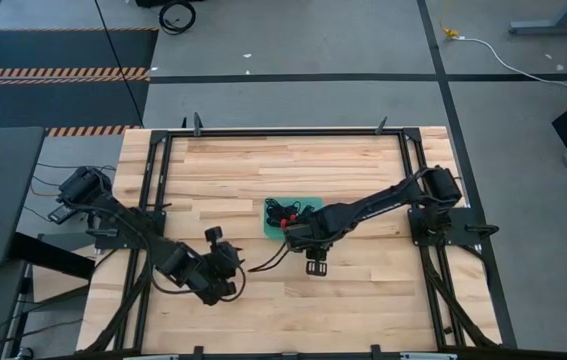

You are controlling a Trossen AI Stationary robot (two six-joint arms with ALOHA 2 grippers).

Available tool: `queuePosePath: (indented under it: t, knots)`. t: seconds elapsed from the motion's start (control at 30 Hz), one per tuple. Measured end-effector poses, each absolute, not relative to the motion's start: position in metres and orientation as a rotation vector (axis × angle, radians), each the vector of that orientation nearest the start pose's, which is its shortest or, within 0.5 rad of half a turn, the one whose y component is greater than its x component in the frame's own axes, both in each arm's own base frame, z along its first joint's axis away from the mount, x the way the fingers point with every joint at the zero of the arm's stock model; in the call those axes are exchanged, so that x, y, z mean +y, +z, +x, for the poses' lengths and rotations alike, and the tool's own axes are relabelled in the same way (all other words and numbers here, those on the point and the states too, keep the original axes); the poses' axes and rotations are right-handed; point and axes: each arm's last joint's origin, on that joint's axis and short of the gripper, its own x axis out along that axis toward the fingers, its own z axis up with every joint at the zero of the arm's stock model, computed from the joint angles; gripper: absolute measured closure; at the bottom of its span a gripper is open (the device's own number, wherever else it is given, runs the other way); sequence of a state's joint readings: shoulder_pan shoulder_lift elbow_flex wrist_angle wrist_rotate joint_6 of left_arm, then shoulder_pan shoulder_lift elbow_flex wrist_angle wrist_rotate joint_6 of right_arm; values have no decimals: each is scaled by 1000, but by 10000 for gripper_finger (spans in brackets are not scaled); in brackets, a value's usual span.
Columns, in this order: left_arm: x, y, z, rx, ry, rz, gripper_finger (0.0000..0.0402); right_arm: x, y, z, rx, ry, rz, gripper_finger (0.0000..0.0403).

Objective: Pick and place USB-C Cables
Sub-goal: Return to Home Position

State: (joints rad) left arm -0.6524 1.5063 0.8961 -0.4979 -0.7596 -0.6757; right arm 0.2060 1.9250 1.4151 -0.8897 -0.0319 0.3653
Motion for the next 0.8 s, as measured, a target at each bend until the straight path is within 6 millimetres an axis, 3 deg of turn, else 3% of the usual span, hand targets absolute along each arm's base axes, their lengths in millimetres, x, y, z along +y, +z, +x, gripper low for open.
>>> queuePosePath:
  t: [0.23, 0.47, 0.63, 0.8]
  knots:
    - [-146, 204, 257, 702, 218, 93, 260, 82, 214, 357, 1340, -19, 196, 292]
    - [-96, 207, 288, 750, 126, 0, 269, 73, 259, 336, 1217, -106, 130, 292]
    - [-64, 216, 302, 689, 101, -45, 312, 68, 276, 327, 1148, -162, 72, 292]
    - [-46, 236, 296, 633, 57, -38, 384, 64, 287, 316, 1155, -179, -6, 305]
